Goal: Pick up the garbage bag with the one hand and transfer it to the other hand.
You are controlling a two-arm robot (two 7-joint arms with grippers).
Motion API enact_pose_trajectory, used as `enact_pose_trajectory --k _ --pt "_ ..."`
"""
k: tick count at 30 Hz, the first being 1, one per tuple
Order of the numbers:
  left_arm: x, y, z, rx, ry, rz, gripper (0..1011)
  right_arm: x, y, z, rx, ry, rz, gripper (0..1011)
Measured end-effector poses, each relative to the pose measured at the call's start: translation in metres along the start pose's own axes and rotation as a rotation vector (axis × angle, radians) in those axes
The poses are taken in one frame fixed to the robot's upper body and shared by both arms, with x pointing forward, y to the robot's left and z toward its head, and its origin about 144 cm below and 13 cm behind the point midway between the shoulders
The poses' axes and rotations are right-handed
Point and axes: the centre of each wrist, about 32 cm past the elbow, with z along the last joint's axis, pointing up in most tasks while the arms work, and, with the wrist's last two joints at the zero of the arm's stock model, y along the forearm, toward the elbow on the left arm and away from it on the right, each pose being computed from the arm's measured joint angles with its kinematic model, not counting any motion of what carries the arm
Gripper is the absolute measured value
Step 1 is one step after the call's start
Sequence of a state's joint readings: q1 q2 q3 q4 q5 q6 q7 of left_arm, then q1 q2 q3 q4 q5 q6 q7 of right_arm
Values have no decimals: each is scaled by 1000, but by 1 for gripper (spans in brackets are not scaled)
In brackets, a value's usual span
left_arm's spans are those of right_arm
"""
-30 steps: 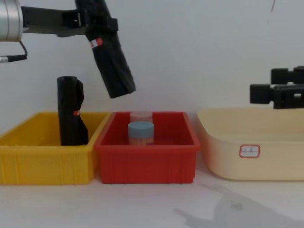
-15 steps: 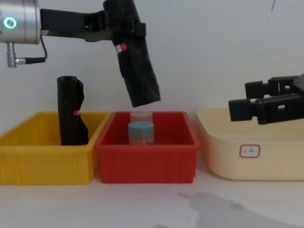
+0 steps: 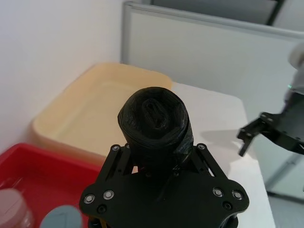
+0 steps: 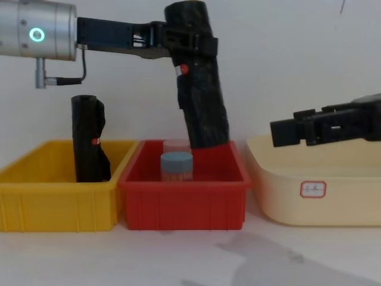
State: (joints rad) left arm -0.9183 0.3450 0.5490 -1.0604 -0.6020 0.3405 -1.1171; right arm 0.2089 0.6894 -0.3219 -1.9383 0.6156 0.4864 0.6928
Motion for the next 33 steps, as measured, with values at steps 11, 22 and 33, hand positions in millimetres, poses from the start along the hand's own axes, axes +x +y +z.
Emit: enact_pose_trajectory --k 11,22,33 --pt "11 -24 2 45 -58 -179 371 1 9 5 0 72 -41 1000" --pt "19 -49 4 77 -106 -336 371 2 19 3 9 44 -92 999" --pt "24 -84 6 102 -157 -521 371 4 28 -3 3 -6 -130 1000"
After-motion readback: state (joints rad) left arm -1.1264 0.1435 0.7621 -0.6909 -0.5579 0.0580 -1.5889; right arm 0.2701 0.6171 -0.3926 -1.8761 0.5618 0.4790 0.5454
